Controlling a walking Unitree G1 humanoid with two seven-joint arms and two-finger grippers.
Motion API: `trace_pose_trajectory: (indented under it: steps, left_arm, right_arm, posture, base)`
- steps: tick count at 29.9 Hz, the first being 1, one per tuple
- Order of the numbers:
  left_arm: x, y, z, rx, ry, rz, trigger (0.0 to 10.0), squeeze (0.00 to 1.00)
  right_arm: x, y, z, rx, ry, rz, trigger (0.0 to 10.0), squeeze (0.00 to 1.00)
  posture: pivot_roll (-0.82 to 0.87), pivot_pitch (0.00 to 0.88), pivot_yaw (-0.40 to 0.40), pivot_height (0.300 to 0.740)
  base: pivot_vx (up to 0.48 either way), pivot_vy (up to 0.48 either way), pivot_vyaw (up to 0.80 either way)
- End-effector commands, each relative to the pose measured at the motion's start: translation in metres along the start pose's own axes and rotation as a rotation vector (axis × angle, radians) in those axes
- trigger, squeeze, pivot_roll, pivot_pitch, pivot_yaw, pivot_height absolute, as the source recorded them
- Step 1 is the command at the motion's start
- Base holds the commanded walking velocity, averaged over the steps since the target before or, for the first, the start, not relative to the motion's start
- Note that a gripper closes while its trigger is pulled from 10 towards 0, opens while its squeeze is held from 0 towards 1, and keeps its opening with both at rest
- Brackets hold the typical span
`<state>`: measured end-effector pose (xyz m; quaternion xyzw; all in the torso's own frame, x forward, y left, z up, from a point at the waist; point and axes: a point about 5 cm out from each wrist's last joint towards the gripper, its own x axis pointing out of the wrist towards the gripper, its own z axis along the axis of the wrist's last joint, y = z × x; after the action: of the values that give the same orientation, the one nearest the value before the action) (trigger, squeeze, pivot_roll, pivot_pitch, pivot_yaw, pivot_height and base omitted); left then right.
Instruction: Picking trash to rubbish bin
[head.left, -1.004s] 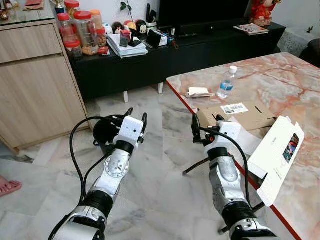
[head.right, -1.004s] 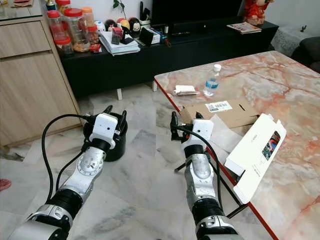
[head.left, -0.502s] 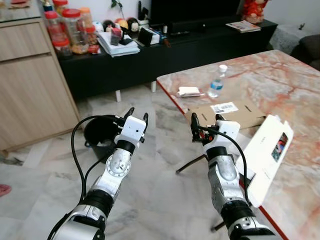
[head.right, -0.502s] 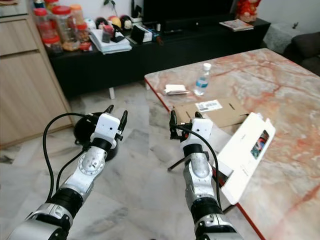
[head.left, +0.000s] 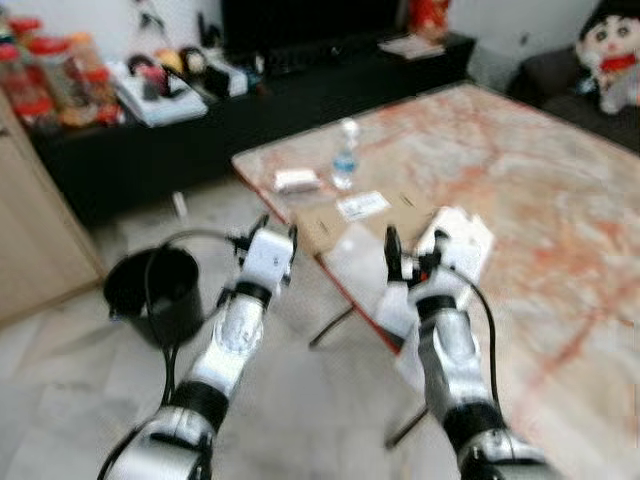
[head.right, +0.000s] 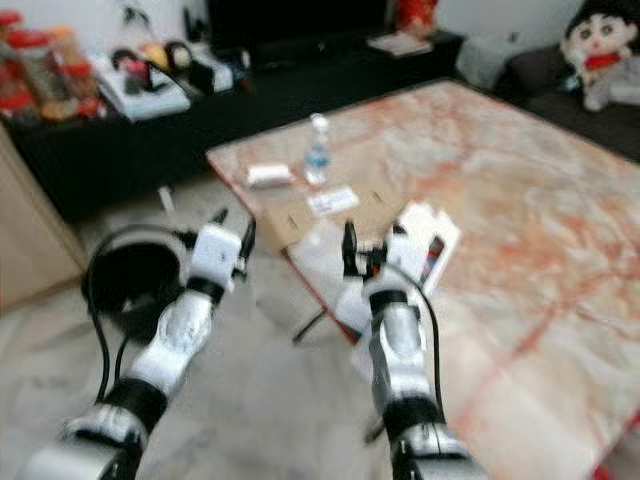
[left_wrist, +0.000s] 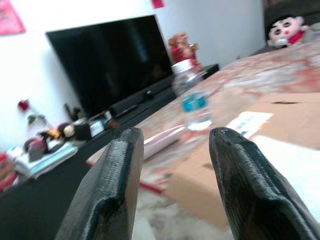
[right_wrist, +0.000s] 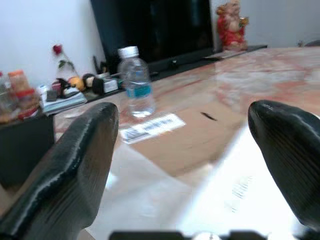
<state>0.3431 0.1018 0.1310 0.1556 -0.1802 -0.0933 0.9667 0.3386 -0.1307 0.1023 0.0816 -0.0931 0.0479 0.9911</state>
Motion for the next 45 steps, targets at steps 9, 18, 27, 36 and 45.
trace_pose_trajectory:
  steps: [9,18,27,36,45]
  left_arm:
    - [0.001,-0.0031,0.0039,-0.01,-0.023,-0.008,10.0,0.0]
    - [0.0001,-0.0047,0.0049,-0.014,-0.031,-0.013,10.0,0.0]
    - [-0.0013,-0.0066,0.0045,-0.023,-0.028,-0.011,10.0,0.0]
    - [-0.0031,-0.0073,0.0033,-0.036,-0.022,0.0,10.0,0.0]
    - [-0.0052,-0.0094,0.0022,-0.044,-0.016,0.003,10.0,0.0]
  right_arm:
    - [0.0003,-0.0034,0.0017,-0.007,-0.009,-0.004,10.0,0.0]
    - [-0.0007,-0.0032,0.0007,-0.006,-0.006,-0.002,10.0,0.0]
    - [-0.0018,-0.0036,-0.0001,-0.008,-0.003,0.0,10.0,0.0]
    - [-0.0027,-0.0038,-0.0011,-0.009,0.004,0.005,10.0,0.0]
    - [-0.0044,-0.0048,-0.0019,-0.01,0.007,0.011,10.0,0.0]
  posture:
    - [0.07,0.054,-0.04,0.74]
    - [0.07,0.059,-0.045,0.74]
    - [0.07,0.065,-0.051,0.74]
    - [0.06,0.07,-0.059,0.74]
    - [0.06,0.076,-0.069,0.74]
  base:
    - [0.0,0.0,-0.69]
    - [0.0,0.0,-0.67]
    - [0.0,0.0,-0.66]
    - [0.0,0.0,-0.66]
    - [0.0,0.0,-0.68]
